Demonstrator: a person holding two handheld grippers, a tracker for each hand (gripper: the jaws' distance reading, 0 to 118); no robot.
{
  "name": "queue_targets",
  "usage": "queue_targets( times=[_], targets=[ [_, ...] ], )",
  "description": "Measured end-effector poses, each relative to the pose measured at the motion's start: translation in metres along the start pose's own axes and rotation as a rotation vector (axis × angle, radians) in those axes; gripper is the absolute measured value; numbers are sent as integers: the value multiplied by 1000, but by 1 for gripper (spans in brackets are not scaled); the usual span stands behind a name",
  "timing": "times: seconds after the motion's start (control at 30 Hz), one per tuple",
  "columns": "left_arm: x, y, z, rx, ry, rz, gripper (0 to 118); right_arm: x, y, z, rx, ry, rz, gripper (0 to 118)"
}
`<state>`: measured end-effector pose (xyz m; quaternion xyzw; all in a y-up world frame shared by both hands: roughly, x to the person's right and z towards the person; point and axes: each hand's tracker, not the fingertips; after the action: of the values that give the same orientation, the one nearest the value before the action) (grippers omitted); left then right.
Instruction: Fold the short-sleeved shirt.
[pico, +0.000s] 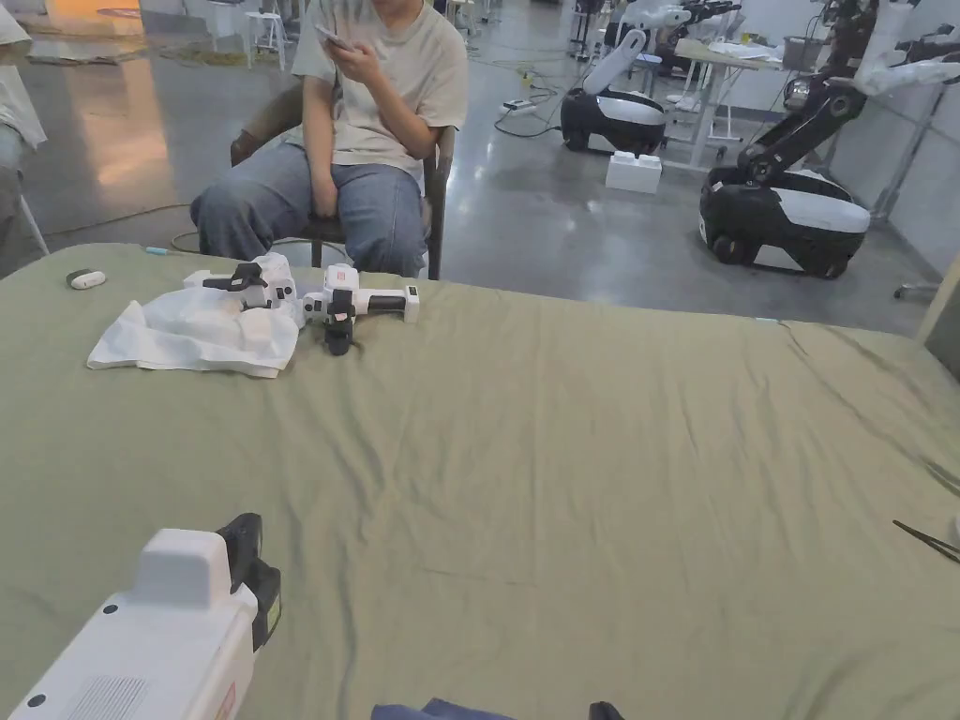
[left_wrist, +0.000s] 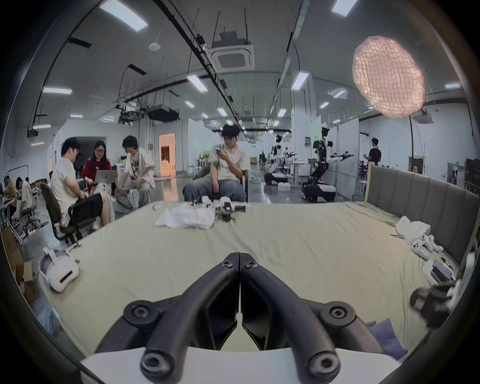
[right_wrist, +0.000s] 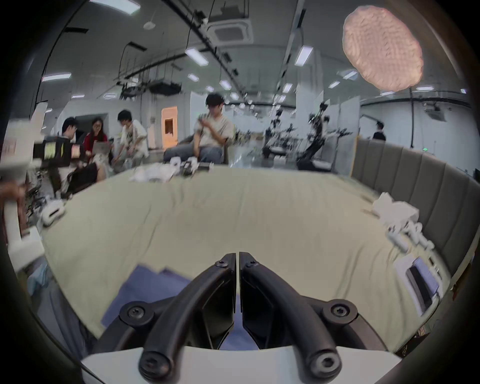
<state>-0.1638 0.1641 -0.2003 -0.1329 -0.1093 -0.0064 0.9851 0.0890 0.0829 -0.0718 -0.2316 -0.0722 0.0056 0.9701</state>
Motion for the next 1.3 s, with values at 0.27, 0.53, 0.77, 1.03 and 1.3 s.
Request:
queue_targets(
  times=[0.27,0.53,0.77,1.03,1.3],
  targets=[
    [-17,-45,0,-295,-198,119,1,0,-59,-33,-71,-83,30,1],
    [-48,-86,-28,-648,-470,407,73,4,-79,-40,-94,-82,45,1],
    [-54,-106,-67,-784,-702,579,84,8,-82,-42,-86,-77,7,1],
    [-24,-131,-94,-887,-834,603,75,14,-80,-41,-94,-57,-39,1],
    [-22,-138,-84,-833,-846,640,26,19,-78,-41,-103,-35,-68,1]
  ],
)
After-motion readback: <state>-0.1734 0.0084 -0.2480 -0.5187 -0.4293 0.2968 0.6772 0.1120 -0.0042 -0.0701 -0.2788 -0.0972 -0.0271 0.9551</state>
